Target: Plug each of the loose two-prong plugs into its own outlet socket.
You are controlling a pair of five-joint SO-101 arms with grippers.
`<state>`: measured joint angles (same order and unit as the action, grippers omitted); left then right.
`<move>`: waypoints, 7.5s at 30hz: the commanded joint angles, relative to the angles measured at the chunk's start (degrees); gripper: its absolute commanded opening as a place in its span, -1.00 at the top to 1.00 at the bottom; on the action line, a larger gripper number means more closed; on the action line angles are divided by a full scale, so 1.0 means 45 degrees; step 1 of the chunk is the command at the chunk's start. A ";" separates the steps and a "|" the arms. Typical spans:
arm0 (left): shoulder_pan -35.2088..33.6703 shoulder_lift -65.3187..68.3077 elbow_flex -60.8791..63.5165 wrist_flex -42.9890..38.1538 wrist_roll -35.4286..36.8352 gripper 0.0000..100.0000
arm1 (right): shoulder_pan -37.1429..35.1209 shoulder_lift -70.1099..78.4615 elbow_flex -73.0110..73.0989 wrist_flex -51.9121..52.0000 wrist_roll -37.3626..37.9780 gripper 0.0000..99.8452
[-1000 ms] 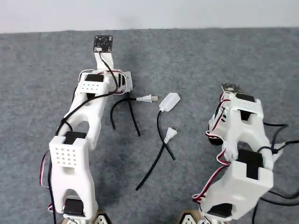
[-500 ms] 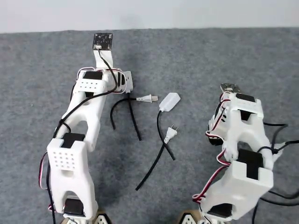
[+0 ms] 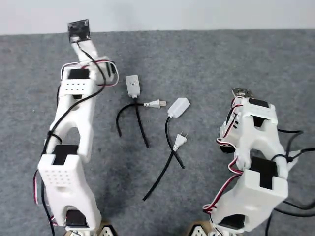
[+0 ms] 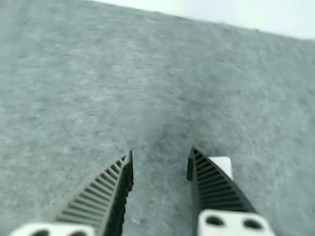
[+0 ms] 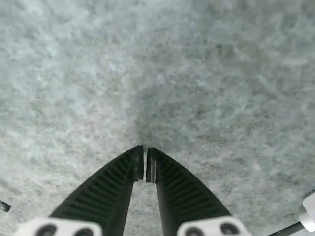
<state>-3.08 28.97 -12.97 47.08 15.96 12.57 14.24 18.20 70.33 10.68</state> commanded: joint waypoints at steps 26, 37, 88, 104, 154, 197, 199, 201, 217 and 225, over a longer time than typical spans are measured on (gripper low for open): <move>0.2833 -0.0039 0.2979 0.1094 0.2051 0.66 | -0.0029 -0.0127 0.0000 -0.0049 0.0156 0.97; 0.3263 0.0039 0.3350 0.2110 0.2559 0.69 | -0.0029 -0.0127 -0.0020 -0.0049 0.0156 0.97; 0.1563 -1.6352 1.8960 0.2481 -0.2540 0.75 | -0.0127 -0.0049 -0.0039 -0.0166 0.0156 0.97; 0.0059 -1.6371 1.6303 0.2481 -0.1797 0.55 | -0.0127 -0.0049 0.0020 -0.0400 0.0078 0.97; 0.1231 -1.1878 1.4818 -0.3556 -0.1700 0.97 | -0.0127 -0.0029 0.0020 -0.0440 0.0039 0.98; -0.4181 -1.6020 1.9565 -0.4142 -0.3399 0.97 | -1.0872 -0.3937 0.2344 -0.1084 1.3753 0.52; -0.4181 -1.6020 1.9565 -0.4142 -0.3399 0.97 | -1.0872 -0.3526 0.2110 -0.1397 1.3714 0.52; -0.4181 -1.6020 1.9565 -0.4142 -0.3399 0.97 | -1.0872 -0.3370 0.1719 -0.1416 1.3363 0.52; -0.4181 -1.6000 1.9585 -0.4122 -0.3399 0.97 | -0.9875 -0.0147 0.0098 -0.2628 1.3128 0.53; -0.4181 -1.6000 1.9585 -0.4122 -0.3399 0.97 | -0.8527 0.0498 -0.1778 -0.2471 1.2874 0.96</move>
<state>-21.54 -43.30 78.11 29.76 1.27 -29.27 16.70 15.12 58.73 70.37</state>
